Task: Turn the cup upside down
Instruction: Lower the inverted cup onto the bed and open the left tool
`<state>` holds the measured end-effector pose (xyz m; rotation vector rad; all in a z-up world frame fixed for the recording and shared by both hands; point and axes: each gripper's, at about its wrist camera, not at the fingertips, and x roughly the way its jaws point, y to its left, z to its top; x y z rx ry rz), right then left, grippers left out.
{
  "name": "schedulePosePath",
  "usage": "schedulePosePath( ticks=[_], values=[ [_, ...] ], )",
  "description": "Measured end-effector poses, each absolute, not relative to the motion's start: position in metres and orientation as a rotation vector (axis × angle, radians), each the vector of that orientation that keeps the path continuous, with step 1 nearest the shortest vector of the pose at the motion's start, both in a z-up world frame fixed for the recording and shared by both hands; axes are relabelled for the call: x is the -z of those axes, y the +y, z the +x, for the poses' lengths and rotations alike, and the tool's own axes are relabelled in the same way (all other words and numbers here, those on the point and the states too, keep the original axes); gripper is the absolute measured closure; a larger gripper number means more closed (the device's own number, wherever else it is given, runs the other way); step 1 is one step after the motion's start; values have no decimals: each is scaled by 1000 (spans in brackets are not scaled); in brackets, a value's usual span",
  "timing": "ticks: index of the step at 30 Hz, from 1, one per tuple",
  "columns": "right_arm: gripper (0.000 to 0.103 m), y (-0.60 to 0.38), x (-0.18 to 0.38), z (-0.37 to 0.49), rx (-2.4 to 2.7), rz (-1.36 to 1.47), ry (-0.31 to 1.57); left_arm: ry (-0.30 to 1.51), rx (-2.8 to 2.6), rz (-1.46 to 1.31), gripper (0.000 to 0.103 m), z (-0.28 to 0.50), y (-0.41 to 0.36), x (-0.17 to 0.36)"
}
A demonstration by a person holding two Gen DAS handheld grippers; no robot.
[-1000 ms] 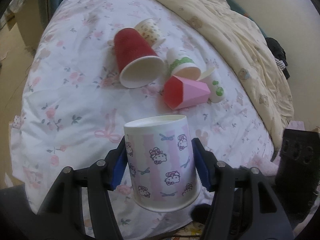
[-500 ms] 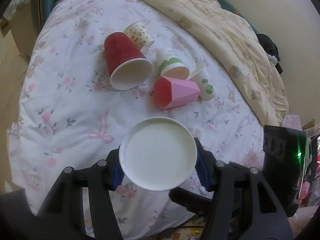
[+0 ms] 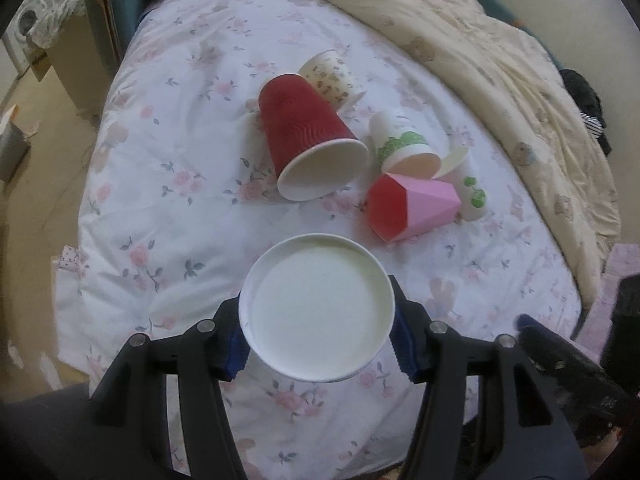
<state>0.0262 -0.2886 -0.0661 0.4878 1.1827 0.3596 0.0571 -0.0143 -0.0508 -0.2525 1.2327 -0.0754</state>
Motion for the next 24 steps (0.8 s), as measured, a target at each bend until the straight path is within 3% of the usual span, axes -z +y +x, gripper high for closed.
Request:
schedulePosePath(
  ticks=[11, 24],
  values=[
    [7, -340, 73, 28, -227, 664, 1176, 1333, -1, -222, 49, 90, -37, 85],
    [7, -325, 71, 35, -275, 653, 1190, 1359, -61, -160, 49, 107, -62, 113]
  ],
)
